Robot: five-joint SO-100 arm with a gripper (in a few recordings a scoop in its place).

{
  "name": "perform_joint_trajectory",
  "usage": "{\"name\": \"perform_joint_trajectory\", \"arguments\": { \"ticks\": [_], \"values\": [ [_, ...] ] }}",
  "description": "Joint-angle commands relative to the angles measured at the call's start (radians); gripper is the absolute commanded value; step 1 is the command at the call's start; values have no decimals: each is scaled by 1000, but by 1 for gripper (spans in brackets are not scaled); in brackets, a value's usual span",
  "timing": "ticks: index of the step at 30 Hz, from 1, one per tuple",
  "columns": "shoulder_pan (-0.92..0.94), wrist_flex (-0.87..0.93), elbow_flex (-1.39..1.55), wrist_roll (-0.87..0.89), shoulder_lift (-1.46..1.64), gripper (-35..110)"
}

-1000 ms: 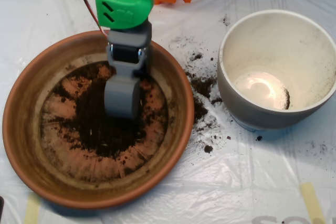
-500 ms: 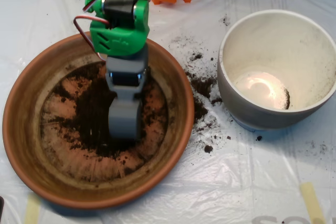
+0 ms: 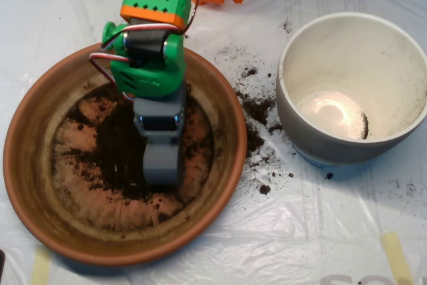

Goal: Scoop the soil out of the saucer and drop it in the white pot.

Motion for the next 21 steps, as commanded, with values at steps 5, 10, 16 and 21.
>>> {"name": "perform_joint_trajectory", "arguments": {
  "ticks": [5,10,16,21],
  "values": [
    [69,-49,51,-12,123,17],
    [78,-98,109,-18,175,14],
    [71,-101,112,-8,178,3],
    [54,-92,112,-5,207,0]
  ]
}}
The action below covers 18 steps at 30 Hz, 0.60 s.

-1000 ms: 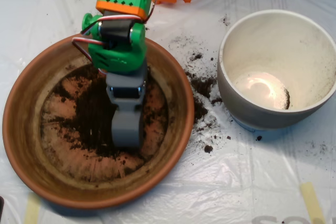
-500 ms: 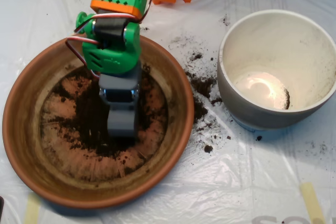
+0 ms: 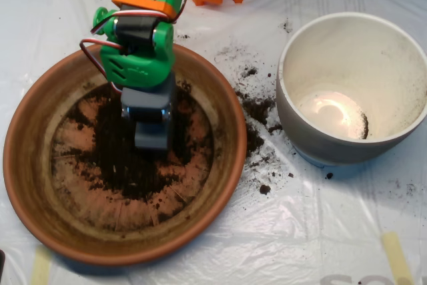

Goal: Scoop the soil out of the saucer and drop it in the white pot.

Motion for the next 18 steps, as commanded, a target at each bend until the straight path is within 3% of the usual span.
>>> {"name": "perform_joint_trajectory", "arguments": {
  "ticks": [1,18],
  "values": [
    [5,6,3,-3,130,0],
    [-124,232,-103,5,500,0]
  ]
}}
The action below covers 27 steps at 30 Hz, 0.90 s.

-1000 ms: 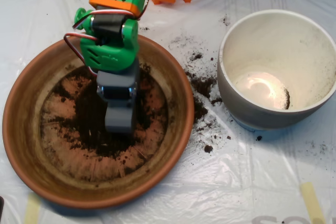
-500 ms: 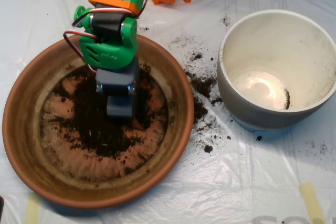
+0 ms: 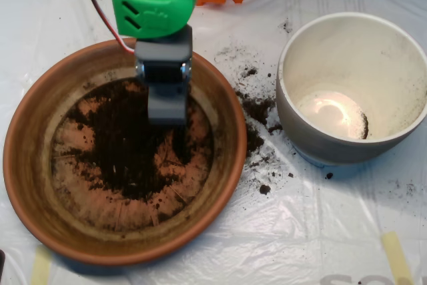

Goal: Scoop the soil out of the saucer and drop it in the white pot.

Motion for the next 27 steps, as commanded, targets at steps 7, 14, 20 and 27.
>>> {"name": "perform_joint_trajectory", "arguments": {
  "ticks": [7,14,20,27],
  "values": [
    [-98,201,-305,-12,192,0],
    [-264,462,-736,15,46,0],
    [-425,555,-920,20,-75,0],
    [-581,549,-920,3,-178,0]
  ]
}}
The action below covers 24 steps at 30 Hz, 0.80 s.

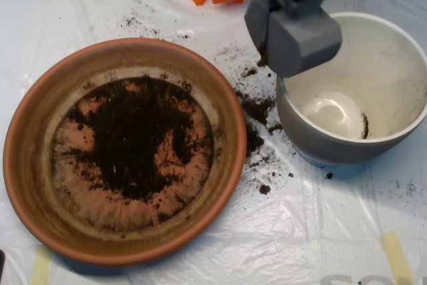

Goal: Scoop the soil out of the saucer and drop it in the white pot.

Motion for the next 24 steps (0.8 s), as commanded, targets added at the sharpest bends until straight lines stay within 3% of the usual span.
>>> {"name": "perform_joint_trajectory", "arguments": {
  "ticks": [1,8,24],
  "values": [
    [-87,8,-69,-20,-6,0],
    [-195,-8,-67,-25,-83,0],
    [-179,-5,-52,-21,-44,25]
  ]
}}
